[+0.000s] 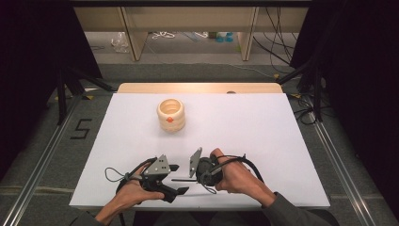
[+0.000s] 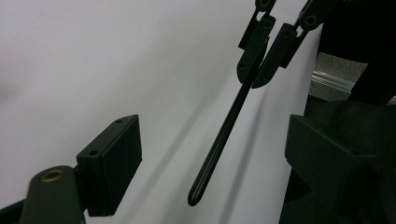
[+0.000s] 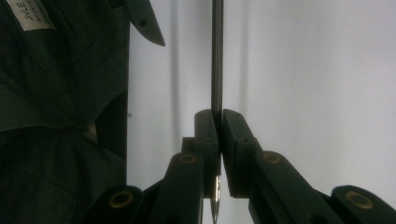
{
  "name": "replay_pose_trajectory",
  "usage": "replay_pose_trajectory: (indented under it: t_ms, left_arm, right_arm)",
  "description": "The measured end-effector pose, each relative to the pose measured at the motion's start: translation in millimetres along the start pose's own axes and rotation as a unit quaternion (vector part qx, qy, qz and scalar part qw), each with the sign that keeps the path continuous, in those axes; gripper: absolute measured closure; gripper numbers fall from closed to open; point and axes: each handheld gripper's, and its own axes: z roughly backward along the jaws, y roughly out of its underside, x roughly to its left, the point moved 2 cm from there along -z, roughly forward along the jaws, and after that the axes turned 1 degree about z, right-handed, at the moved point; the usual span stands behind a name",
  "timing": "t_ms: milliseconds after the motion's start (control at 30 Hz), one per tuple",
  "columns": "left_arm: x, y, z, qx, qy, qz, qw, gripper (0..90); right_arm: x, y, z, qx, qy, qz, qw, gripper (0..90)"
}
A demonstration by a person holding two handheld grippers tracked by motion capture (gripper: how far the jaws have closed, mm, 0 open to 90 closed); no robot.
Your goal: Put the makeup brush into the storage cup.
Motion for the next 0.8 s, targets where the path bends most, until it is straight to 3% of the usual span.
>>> replay_pose_trajectory:
  t_ms: [33,200,400,433,600,700,733,800]
  left_arm:
    - [0.6,0.2,-0.6,0.011,0.004,-0.005,0.9999,19.8]
    - [-0.8,0.1,-2.7,0.012,0.008,-0.004,0.9999,21.5]
    - [-1.1,0.7,-3.7,0.034,0.01,-0.014,0.9993,25.2]
    - [-1.8,0.8,-4.0,0.038,0.012,-0.013,0.9991,27.8]
    - [-2.4,0.0,-4.3,0.036,0.011,-0.022,0.9991,36.9]
    - [-4.3,0.1,-5.4,0.043,0.018,-0.028,0.9985,44.2]
    - [-4.3,0.1,-5.4,0.043,0.018,-0.028,0.9985,45.1]
    - [-6.4,0.1,-6.4,0.043,0.022,-0.027,0.9985,47.9]
  right_arm:
    - [0.0,0.0,-0.6,0.001,0.001,0.004,1.0,85.7]
    - [3.3,-1.4,-3.8,0.003,-0.007,0.007,0.9999,85.7]
    - [3.6,-2.4,-4.3,0.007,-0.006,0.025,0.9996,85.7]
    - [5.9,-3.2,-4.9,0.005,-0.01,0.013,0.9999,85.7]
    - [7.2,-4.3,-5.5,0.004,-0.015,0.014,0.9998,85.7]
    - [5.8,-4.7,-5.2,0.006,-0.009,0.037,0.9992,85.7]
    - [7.9,-5.4,-4.9,0.007,-0.012,0.024,0.9996,85.7]
    - [8.4,-5.8,-5.2,0.007,-0.012,0.024,0.9996,85.7]
